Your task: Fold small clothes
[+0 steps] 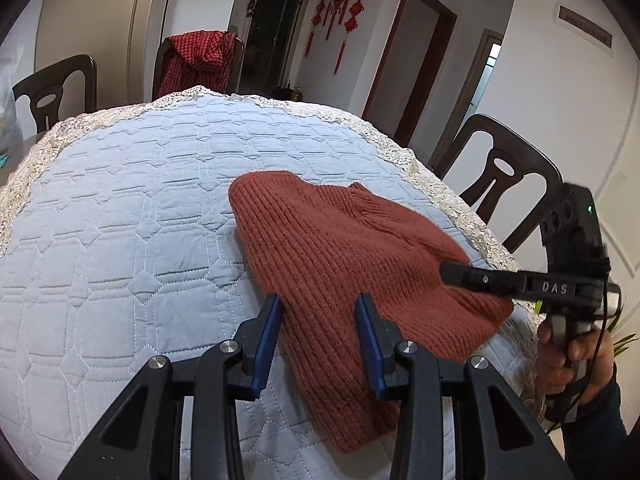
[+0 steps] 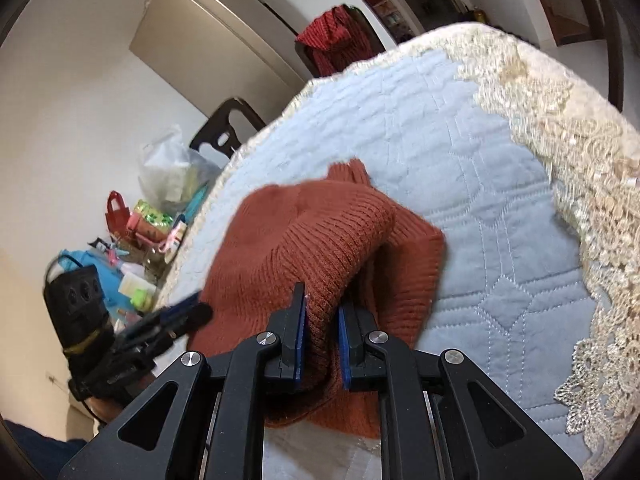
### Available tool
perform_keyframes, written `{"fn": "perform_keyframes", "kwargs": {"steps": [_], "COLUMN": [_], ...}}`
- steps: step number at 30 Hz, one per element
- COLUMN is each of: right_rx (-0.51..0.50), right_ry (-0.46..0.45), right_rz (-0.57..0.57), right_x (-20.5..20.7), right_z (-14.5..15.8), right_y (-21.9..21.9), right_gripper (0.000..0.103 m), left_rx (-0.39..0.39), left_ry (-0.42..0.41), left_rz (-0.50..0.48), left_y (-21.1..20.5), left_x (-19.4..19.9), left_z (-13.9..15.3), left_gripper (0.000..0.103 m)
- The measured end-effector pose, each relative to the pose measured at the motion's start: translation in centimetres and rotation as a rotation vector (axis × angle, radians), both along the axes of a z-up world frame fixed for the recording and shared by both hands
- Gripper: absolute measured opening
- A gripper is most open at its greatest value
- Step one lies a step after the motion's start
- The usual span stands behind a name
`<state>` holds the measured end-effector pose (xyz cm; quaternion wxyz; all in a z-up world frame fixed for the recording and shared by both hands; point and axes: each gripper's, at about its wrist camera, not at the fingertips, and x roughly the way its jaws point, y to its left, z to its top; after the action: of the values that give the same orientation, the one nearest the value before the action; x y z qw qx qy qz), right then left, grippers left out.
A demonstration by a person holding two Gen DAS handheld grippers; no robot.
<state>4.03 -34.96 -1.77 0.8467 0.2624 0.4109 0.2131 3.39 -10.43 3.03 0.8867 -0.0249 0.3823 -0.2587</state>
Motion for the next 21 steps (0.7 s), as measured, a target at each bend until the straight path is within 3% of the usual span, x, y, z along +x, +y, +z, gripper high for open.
{"fn": "perform_keyframes", "kwargs": {"steps": [2, 6, 11, 15, 18, 21], "right_rx": [0.014, -0.111, -0.150, -0.208, -0.238, -0.185], "right_ry": [-0.004, -0.103, -0.208, -0.193, -0.137, -0.137], "right_rz": [-0.018, -0.061, 0.011, 0.076, 0.055, 0.017], "right_x": [-0.4, -2.1, -3.7, -4.0, -3.6, -4.0], "right_z": [0.1, 3.1, 5.7, 4.3, 2.2, 1.3], "right_y": [-0.5, -0.4, 2.0, 3.8, 3.4, 1.8], "right_gripper": [0.018, 0.018, 0.018, 0.018, 0.017, 0.008], "left_rx": [0.013, 0.030, 0.036, 0.051, 0.060, 0.059], "left_ry": [-0.009, -0.029, -0.043, -0.043, -0.029, -0.023], "left_rz": [0.006, 0.015, 0.028, 0.025, 0.022, 0.019], "left_y": [-0.1, -0.1, -0.2, -0.3, -0.3, -0.3], "left_x": [-0.1, -0.1, -0.3, -0.6, -0.5, -0.5], "left_z": [0.2, 0.7, 1.1, 0.9, 0.3, 0.0], "left_gripper": [0.041, 0.041, 0.041, 0.041, 0.041, 0.041]}}
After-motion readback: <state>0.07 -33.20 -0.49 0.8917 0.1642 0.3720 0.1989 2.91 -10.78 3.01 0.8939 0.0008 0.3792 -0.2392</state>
